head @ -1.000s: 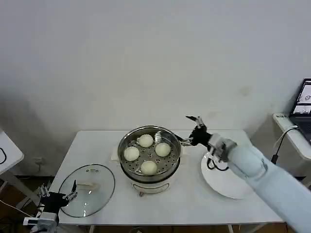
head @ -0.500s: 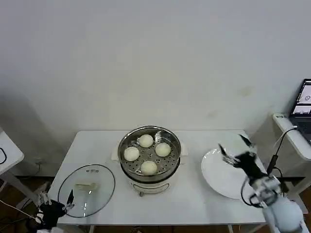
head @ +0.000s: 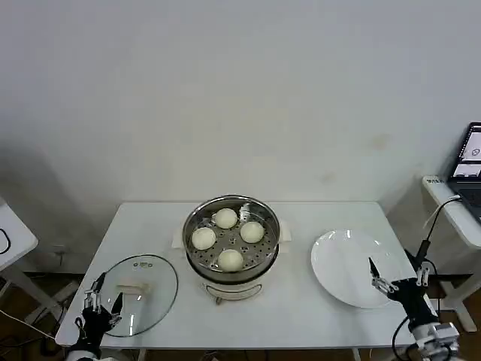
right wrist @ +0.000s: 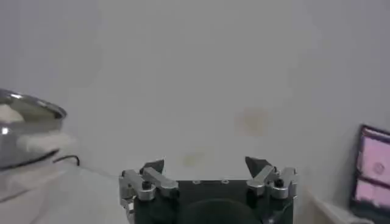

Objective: Take steamed baozi put them in steamer then cover it.

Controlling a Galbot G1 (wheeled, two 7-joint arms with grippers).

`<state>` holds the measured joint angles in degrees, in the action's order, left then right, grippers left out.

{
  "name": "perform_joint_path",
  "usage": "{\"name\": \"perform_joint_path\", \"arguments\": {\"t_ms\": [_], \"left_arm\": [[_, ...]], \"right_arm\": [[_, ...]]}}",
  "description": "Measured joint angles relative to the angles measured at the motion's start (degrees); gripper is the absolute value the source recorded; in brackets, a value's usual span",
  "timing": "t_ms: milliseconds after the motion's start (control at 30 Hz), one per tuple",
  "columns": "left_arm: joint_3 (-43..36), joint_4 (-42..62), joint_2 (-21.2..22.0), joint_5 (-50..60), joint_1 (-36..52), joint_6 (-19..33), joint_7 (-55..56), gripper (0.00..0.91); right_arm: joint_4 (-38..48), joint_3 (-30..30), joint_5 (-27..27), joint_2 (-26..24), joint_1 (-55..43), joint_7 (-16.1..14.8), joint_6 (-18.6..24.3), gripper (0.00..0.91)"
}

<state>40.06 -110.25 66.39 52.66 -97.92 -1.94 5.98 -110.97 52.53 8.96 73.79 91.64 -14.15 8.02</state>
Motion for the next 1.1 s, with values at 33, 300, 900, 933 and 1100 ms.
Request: {"name": "perform_joint_path", "arguments": {"t_ms": [33,300,900,933,1100], "left_arm": [[-0.2,0.5,-0.1,0.8,0.2,0.1,0.0,0.907],[-1.6,3.1,-0.5,5.0,1.5,0.5,0.0,0.907],[-4.6,10.3,-2.5,8.4,7.0,0.2,0.3,0.907],[-4.8,10.8,-2.6,8.5,7.4,0.2,0.4,0.907],[-5.4,12.8,-3.1,8.7,9.1,0.1,0.5,0.907]], "right_arm": [[-0.1,0.3,0.0,0.2,0.3,-0.1,0.1,0.907],[0.1,1.5,-0.3,2.0,2.0,-0.2,1.0,0.907],[-0.3,1.3,-0.9,4.5,4.7,-0.6,2.2,0.907],[-0.3,1.3,-1.0,4.7,4.8,-0.6,2.3,0.907],[-0.6,0.7,-1.5,5.4,5.4,-0.8,2.7,0.907]]}}
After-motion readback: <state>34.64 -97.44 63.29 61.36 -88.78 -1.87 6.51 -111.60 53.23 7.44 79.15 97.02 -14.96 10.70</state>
